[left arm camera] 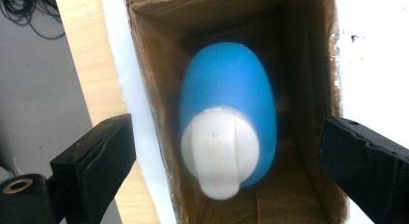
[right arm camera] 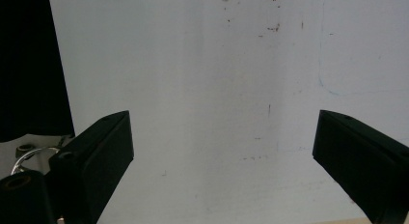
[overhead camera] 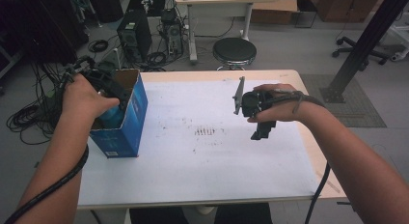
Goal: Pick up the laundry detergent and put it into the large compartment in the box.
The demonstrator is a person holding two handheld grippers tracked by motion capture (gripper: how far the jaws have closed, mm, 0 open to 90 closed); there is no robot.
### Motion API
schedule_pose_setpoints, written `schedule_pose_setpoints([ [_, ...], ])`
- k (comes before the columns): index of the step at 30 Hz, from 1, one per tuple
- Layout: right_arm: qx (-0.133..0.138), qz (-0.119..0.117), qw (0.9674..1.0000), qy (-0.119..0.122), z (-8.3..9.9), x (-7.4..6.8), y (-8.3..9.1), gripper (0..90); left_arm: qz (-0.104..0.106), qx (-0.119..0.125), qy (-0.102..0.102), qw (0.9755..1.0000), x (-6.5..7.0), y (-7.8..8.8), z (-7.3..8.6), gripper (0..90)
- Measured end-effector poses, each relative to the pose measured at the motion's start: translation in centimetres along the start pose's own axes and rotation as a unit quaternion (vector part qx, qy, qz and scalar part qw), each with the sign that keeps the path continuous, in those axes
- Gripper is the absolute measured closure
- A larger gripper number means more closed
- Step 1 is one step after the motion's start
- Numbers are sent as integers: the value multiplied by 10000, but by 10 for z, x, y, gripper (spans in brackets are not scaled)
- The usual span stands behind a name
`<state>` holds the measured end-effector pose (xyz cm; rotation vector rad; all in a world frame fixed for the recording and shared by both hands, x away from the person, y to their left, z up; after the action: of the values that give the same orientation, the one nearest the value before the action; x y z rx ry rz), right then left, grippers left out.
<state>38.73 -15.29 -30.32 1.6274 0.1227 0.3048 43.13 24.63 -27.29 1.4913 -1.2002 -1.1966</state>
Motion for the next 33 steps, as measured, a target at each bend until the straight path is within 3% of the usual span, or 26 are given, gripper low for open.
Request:
schedule_pose_setpoints([
  [5,-7,-6,10000,9,0,1,-1,70,9,111,-183,9998,4,9,1,50],
  [6,-3,-11,10000,-3,0,1,-1,69,68,141,-319,9994,8,14,1,48],
  [8,-7,-7,10000,-6,0,1,-1,70,133,147,-368,9991,10,16,1,49],
  [10,-5,-15,10000,1,-1,1,-1,70,141,154,-547,9983,13,19,2,46],
  [13,-9,-24,10000,0,-1,1,-1,69,402,200,-726,9964,20,25,2,48],
  [21,-50,-40,10000,-55,1,-1,0,70,363,265,-1085,9931,32,28,0,2],
  [26,-69,-33,9999,-97,3,-2,3,70,336,299,-1509,9875,49,34,-2,2],
  [27,-69,-33,9999,-97,3,-2,3,70,336,299,-1509,9875,49,34,-2,2],
  [29,-85,-29,9999,-108,4,-2,4,70,391,316,-1736,9835,58,39,-2,2],
  [30,-85,-29,9999,-108,4,-2,4,70,391,316,-1736,9835,58,39,-2,2],
  [33,-104,-47,9999,-125,4,-2,4,70,502,251,-1996,9783,68,45,-2,2],
])
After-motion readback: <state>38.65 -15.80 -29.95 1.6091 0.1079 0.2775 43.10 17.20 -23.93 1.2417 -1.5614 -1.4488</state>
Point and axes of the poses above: each handheld gripper's, and its own axes: y roughly backward along the jaws, z roughly out of its underside, x roughly to its right, the point moved 4 cm from there along -y, roughly forward along the jaws, and after that the axes turned 15 degrees about y, right-handed, at the moved point
